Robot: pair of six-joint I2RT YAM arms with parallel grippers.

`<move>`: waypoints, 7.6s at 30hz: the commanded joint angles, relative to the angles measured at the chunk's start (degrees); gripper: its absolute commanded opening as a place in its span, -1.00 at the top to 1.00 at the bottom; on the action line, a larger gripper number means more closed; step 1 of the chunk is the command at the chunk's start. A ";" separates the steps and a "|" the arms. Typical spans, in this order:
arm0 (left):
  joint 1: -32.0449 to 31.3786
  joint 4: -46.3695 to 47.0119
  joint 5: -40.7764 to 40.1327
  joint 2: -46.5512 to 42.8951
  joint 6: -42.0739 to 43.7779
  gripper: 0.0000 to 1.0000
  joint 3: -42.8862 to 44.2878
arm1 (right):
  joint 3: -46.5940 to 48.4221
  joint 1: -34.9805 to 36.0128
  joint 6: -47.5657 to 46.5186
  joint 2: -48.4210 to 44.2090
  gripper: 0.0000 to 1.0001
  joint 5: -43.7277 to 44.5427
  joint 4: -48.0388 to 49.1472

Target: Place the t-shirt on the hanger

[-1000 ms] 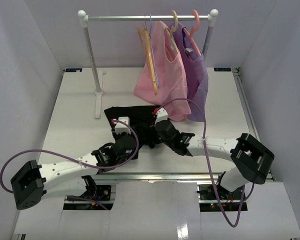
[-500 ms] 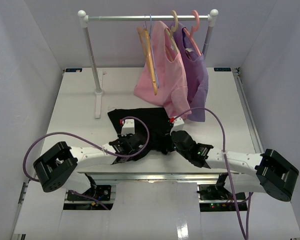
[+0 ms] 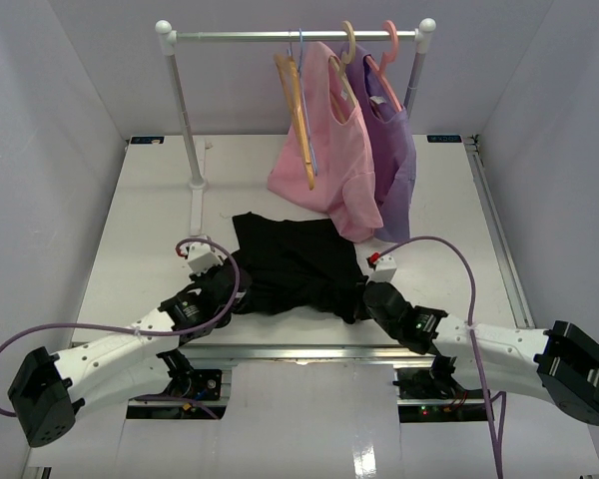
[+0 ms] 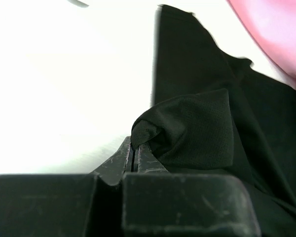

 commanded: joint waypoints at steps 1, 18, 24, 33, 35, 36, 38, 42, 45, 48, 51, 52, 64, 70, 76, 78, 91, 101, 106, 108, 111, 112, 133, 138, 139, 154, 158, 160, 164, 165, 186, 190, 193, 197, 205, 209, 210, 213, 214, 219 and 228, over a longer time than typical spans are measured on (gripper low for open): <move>1.55 -2.75 -4.05 -4.24 -3.42 1.00 -2.49 | -1.24 0.39 4.47 -3.36 0.81 5.96 -1.68; 4.01 9.32 -2.11 -6.85 1.20 0.63 -6.17 | 2.98 -8.01 6.15 -5.82 0.61 22.80 -13.56; 4.12 7.99 0.35 -6.27 2.00 -0.45 -4.99 | 10.57 -8.04 1.36 1.80 0.24 19.19 -19.16; 4.24 4.40 7.67 -8.76 11.55 -0.84 3.90 | 21.51 1.90 -3.92 -0.84 0.11 21.43 -27.06; 4.27 4.40 8.76 -8.74 13.10 -0.84 4.30 | 21.73 3.64 -10.96 0.30 0.08 17.83 -17.78; 4.23 4.26 8.64 -8.98 12.90 -0.84 4.02 | 20.91 4.35 -15.99 1.15 0.08 12.49 -11.69; 4.27 4.05 8.17 -10.29 11.87 -0.84 2.76 | 18.53 5.39 -25.22 4.11 0.07 -0.03 -2.85; 4.19 3.70 8.51 -15.75 9.85 -0.84 -0.87 | 19.92 8.04 -32.16 13.12 0.08 -8.36 6.71; 4.19 2.93 10.42 -21.09 9.65 -0.84 -2.91 | 24.43 9.91 -35.20 20.41 0.07 -10.36 7.29; 4.19 1.71 11.79 -27.23 8.48 -0.84 -4.86 | 28.94 10.29 -35.00 27.07 0.07 -11.96 6.74; 4.11 1.76 13.19 -31.96 8.13 -0.85 -7.09 | 30.43 10.57 -34.99 31.68 0.06 -14.15 8.00; 4.19 1.68 13.44 -33.54 8.22 -0.85 -8.01 | 31.01 10.74 -34.83 34.06 0.04 -14.42 8.41; 4.13 1.56 12.92 -30.01 8.74 -0.86 -7.25 | 32.73 12.63 -31.91 43.02 0.15 -9.73 8.12; 4.13 3.55 13.50 -27.68 10.43 -0.86 -7.65 | 35.81 12.67 -26.69 39.16 0.46 2.63 -2.42; 4.19 5.21 15.28 -22.64 11.55 -0.85 -6.03 | 36.46 12.62 -27.13 31.95 0.48 3.57 -4.95; 4.19 6.22 15.67 -21.23 11.74 -0.85 -5.96 | 36.64 12.25 -27.72 31.62 0.54 3.46 -5.07; 4.10 10.60 16.06 -13.16 14.59 -0.82 -5.97 | 37.03 11.04 -27.75 32.20 0.57 -2.23 -5.23; 4.17 9.37 14.41 -20.00 14.10 -0.82 -8.53 | 38.39 11.07 -28.24 37.21 0.24 -7.64 -2.27; 4.19 8.42 13.83 -21.03 13.99 -0.81 -8.49 | 41.17 11.09 -27.97 41.96 0.20 -5.91 -3.51; 4.12 8.28 13.63 -21.45 13.93 -0.81 -8.84 | 42.18 11.09 -27.20 43.59 0.22 -3.89 -4.11; 4.10 8.20 13.39 -22.01 14.01 -0.81 -9.17 | 42.28 11.02 -26.36 43.85 0.54 -0.80 -4.16; 4.10 8.22 13.35 -22.15 13.97 -0.81 -9.28 | 42.26 11.04 -26.17 43.53 0.63 0.00 -4.25; 4.19 12.81 17.40 -14.76 17.01 -0.75 -8.42 | 42.29 10.56 -26.39 34.98 0.84 1.45 -8.70; 4.16 20.64 24.93 -15.25 24.24 -0.65 -9.70 | 45.36 8.63 -24.46 30.78 0.84 1.66 -14.88; 4.10 21.22 25.88 -14.76 25.81 -0.65 -9.59 | 45.72 8.29 -24.24 29.43 0.84 -0.24 -15.52; 3.93 28.07 31.18 7.47 36.15 -0.63 3.50 | 48.48 3.88 -20.93 19.81 0.84 -15.56 -18.66; 3.89 25.02 26.36 9.44 34.97 -0.62 6.12 | 47.50 3.83 -20.62 17.93 0.84 -16.02 -18.46; 3.86 24.39 24.25 9.82 34.21 -0.61 6.53 | 46.50 3.88 -20.34 16.84 0.84 -16.20 -18.19; 3.84 21.75 22.83 10.54 32.89 -0.59 6.71 | 44.68 3.79 -19.81 13.97 0.84 -17.08 -17.00; 3.84 20.81 22.74 10.82 32.75 -0.58 6.94 | 44.40 3.79 -19.85 13.45 0.84 -16.75 -16.99; 3.92 11.37 20.76 9.58 27.54 1.00 9.14 | 36.72 0.84 -19.69 14.08 0.75 -13.04 -13.26; 3.84 10.08 23.63 9.87 25.84 1.00 7.35 | 38.58 -3.08 -23.70 20.04 0.60 -15.19 -10.60; 3.84 9.15 23.72 8.28 24.75 1.00 5.75 | 43.72 -3.59 -26.84 24.30 0.51 -15.52 -12.40; 3.49 10.94 23.10 5.89 23.60 1.00 3.16 | 49.02 -2.70 -27.36 26.95 0.20 -14.07 -17.65; 3.31 17.22 19.13 6.18 25.20 1.00 -2.12 | 54.62 1.84 -29.07 18.58 -0.20 -11.63 -22.24; 3.22 17.43 17.98 4.41 25.22 1.00 -2.93 | 59.21 1.53 -32.12 17.53 -0.20 -2.82 -21.71; 3.22 17.54 17.50 3.91 25.24 1.00 -3.21 | 61.13 1.05 -33.24 18.03 -0.19 -0.90 -21.44; 3.22 17.66 17.36 2.50 24.94 1.00 -3.81 | 68.71 -1.76 -36.28 21.56 -0.18 0.31 -21.30; 3.22 17.85 17.48 2.23 24.96 1.00 -4.19 | 71.76 -2.55 -37.89 23.42 -0.18 0.74 -21.06; 3.31 18.02 18.82 2.95 25.00 1.00 -4.31 | 80.78 -7.13 -42.28 29.35 -0.18 -1.43 -20.86; 3.31 18.49 20.67 5.52 25.00 1.00 -3.69 | 88.96 -12.08 -42.12 36.94 -0.19 -8.38 -21.74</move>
